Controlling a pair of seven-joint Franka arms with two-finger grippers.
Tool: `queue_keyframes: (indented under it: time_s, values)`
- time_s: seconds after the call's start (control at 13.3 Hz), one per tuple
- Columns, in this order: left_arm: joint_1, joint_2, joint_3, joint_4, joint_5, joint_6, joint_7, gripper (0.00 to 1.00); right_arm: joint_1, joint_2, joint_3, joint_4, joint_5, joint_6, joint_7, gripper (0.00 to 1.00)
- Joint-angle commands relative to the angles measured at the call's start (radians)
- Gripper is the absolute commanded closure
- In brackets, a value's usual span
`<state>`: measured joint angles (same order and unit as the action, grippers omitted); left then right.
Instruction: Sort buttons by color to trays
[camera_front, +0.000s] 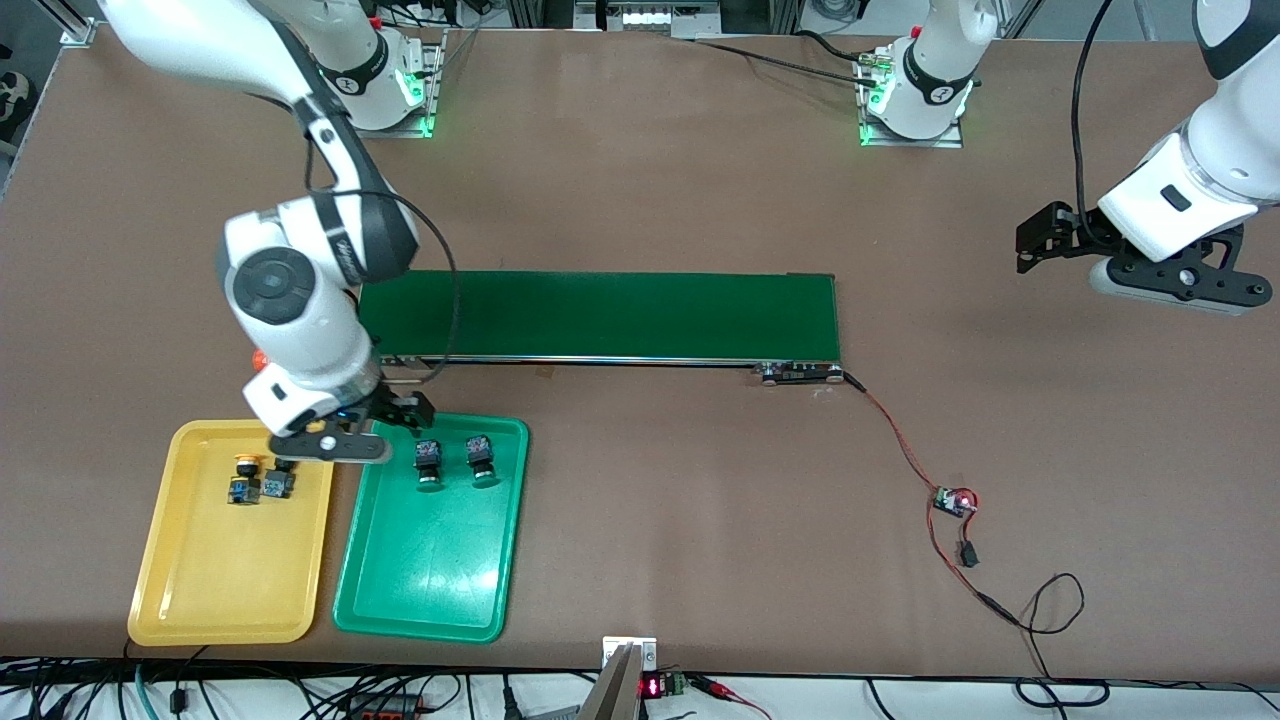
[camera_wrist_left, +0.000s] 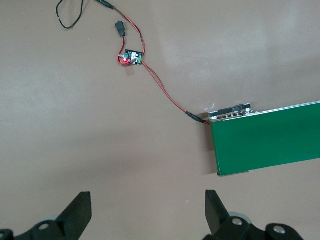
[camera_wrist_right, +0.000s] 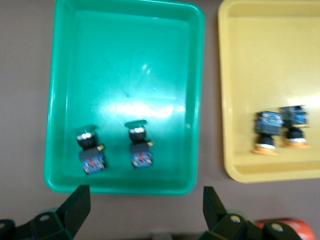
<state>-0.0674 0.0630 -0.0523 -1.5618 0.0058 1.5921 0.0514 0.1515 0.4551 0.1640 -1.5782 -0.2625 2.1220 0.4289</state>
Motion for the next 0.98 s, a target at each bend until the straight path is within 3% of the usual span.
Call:
queue_keyframes:
  time_s: [0.0,0.15,0.6,0.9]
  values:
    - [0.003,0.017,0.003,0.037,-0.012,-0.011,0.022,0.0,-0.045,-0.117,0.003,-0.054,0.078,-0.107,-0.085,0.0]
    - [0.0,0.017,0.003,0.037,-0.003,-0.011,0.022,0.0,-0.079,-0.18,0.003,-0.054,0.143,-0.183,-0.099,0.0]
    - [-0.003,0.018,0.003,0.037,0.0,-0.009,0.018,0.0,-0.185,-0.32,0.002,-0.049,0.195,-0.358,-0.275,0.0]
    - [-0.003,0.018,0.002,0.037,0.0,-0.009,0.015,0.0,-0.193,-0.358,-0.107,-0.042,0.229,-0.419,-0.47,0.0]
